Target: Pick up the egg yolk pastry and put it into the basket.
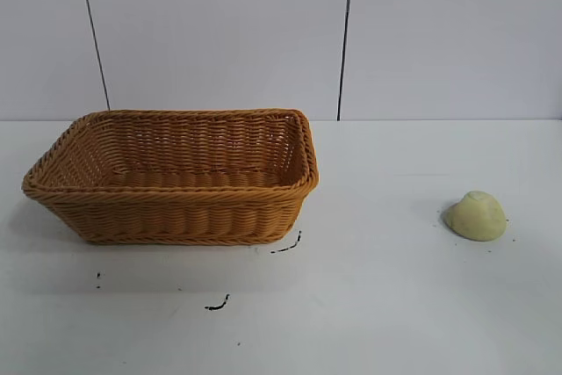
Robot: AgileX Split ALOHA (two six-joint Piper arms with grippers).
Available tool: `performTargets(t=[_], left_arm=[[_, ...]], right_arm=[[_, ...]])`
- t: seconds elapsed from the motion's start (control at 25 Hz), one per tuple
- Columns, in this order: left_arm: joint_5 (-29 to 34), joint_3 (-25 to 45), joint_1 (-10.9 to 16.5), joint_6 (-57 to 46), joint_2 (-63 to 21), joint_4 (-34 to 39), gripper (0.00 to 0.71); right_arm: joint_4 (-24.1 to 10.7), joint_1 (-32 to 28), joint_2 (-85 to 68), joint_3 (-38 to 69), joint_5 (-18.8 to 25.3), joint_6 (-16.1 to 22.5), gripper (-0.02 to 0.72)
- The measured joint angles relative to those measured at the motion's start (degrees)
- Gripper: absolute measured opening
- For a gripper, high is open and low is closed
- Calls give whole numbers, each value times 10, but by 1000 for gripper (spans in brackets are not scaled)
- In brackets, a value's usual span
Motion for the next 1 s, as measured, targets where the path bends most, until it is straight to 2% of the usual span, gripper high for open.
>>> performTargets(t=[0.48, 1.0], left_arm=[[0, 0, 0, 0, 0, 0, 697], [0, 0, 0, 0, 0, 0, 697]], right_arm=[[0, 0, 32, -15, 1, 8, 582], [1, 0, 451, -222, 0, 47, 582]])
